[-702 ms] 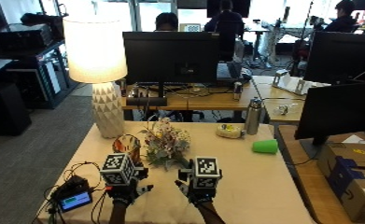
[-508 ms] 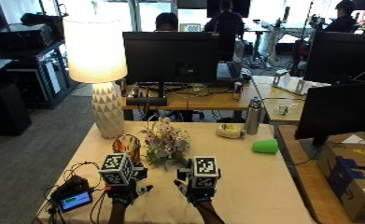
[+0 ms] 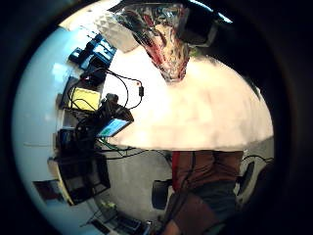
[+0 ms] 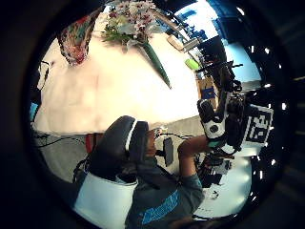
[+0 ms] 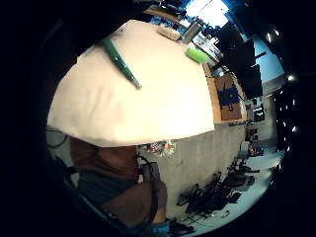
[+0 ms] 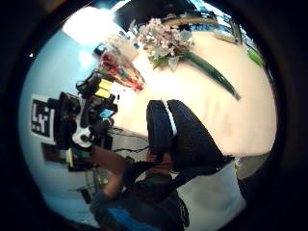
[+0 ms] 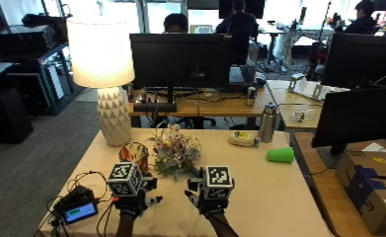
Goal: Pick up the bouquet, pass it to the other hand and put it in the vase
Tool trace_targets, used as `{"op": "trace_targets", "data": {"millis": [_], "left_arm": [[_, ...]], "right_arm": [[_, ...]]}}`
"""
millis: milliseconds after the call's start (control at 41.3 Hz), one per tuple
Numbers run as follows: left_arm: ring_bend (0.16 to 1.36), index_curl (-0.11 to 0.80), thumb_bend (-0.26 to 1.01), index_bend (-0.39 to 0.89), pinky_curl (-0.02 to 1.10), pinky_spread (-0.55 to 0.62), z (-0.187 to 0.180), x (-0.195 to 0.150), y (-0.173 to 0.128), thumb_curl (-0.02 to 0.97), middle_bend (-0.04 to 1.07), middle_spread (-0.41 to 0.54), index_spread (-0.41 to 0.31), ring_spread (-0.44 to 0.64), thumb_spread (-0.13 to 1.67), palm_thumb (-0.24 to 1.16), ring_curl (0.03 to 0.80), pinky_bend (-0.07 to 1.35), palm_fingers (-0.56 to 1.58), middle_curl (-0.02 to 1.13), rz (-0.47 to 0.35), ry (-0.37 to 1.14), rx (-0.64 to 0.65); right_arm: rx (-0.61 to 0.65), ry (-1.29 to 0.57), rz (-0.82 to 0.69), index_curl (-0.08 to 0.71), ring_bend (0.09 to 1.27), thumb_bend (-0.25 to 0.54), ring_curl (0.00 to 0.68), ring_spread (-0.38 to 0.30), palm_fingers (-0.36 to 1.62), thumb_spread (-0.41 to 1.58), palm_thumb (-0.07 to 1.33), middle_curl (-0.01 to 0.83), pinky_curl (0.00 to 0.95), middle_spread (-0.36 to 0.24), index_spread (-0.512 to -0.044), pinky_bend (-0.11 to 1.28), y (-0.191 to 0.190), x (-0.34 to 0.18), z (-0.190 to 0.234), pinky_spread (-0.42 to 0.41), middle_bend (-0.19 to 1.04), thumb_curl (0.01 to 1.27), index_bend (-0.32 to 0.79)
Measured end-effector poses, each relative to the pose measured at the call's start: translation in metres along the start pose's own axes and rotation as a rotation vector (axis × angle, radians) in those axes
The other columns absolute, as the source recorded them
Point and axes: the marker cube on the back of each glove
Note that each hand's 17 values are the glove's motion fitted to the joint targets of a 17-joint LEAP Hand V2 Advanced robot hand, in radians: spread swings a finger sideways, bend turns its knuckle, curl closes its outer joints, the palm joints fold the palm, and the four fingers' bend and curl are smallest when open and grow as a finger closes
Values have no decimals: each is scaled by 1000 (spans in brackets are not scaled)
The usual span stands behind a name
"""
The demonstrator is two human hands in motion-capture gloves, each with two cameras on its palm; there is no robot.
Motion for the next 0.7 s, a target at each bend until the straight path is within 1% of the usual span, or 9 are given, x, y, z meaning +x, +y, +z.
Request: {"op": "trace_targets", "data": {"millis": [121, 363, 436, 484, 508, 533, 605, 654, 702], "left_arm": [[596, 198, -26, 129, 282, 396, 2, -1, -1, 237, 187, 58, -82, 211, 972, 265, 258, 487, 312, 257, 0, 4, -4], [605, 218, -27, 127, 300, 399, 1, -4, -2, 257, 187, 59, -82, 212, 982, 261, 269, 490, 301, 280, -3, 3, 1], [607, 223, -27, 127, 304, 399, 0, -3, -1, 262, 187, 59, -82, 212, 983, 259, 271, 490, 298, 285, -8, 7, 2], [608, 225, -27, 127, 306, 399, 1, -4, -2, 264, 187, 61, -80, 212, 984, 259, 273, 490, 297, 289, -10, 10, 8], [608, 227, -27, 127, 308, 400, 2, -4, -3, 266, 186, 62, -80, 212, 984, 258, 273, 490, 296, 290, -11, 10, 11], [609, 228, -27, 127, 309, 400, 3, -4, -4, 267, 186, 62, -79, 212, 984, 258, 274, 490, 296, 292, -12, 11, 15], [612, 232, -27, 130, 314, 400, 6, -3, -6, 270, 173, 76, -79, 219, 985, 257, 277, 497, 283, 291, -13, 15, 21], [617, 235, -27, 131, 318, 400, 8, -2, -7, 273, 169, 82, -79, 221, 985, 257, 280, 503, 276, 291, -12, 16, 22], [619, 237, -27, 131, 320, 400, 8, -1, -8, 274, 170, 85, -79, 222, 986, 256, 280, 504, 275, 291, -10, 13, 23]], "right_arm": [[-4, 7, 3, 200, 291, 65, 175, 226, 134, 1190, 398, 252, 288, 98, -363, 513, 1, 4, -1, 360, 213, 227, 136], [-27, 33, -38, 207, 309, 17, 199, 230, 101, 1203, 413, 279, 311, 104, -366, 532, -11, 20, 6, 363, 210, 250, 117], [-38, 58, -40, 205, 320, 1, 207, 235, 80, 1202, 415, 283, 320, 106, -365, 548, -22, 32, 13, 363, 200, 256, 110], [-53, 70, -43, 196, 314, -13, 210, 239, 12, 1195, 407, 280, 337, 107, -363, 595, -33, 44, 21, 364, 176, 257, 81], [-61, 67, -46, 196, 320, -16, 215, 238, -3, 1192, 405, 280, 343, 107, -363, 610, -39, 50, 27, 364, 173, 257, 85], [-72, 59, -50, 186, 313, -23, 214, 242, -58, 1184, 395, 275, 352, 113, -365, 641, -46, 57, 33, 367, 160, 256, 63], [-108, 22, -57, 166, 298, -30, 209, 247, -116, 1167, 377, 266, 362, 118, -360, 694, -67, 72, 54, 365, 148, 254, 55], [-124, 3, -56, 159, 301, -27, 210, 249, -111, 1161, 373, 266, 362, 120, -359, 702, -78, 78, 67, 364, 160, 255, 64], [-142, -16, -52, 151, 295, -27, 209, 251, -141, 1150, 367, 257, 371, 122, -351, 726, -91, 84, 83, 362, 147, 255, 62]]}}
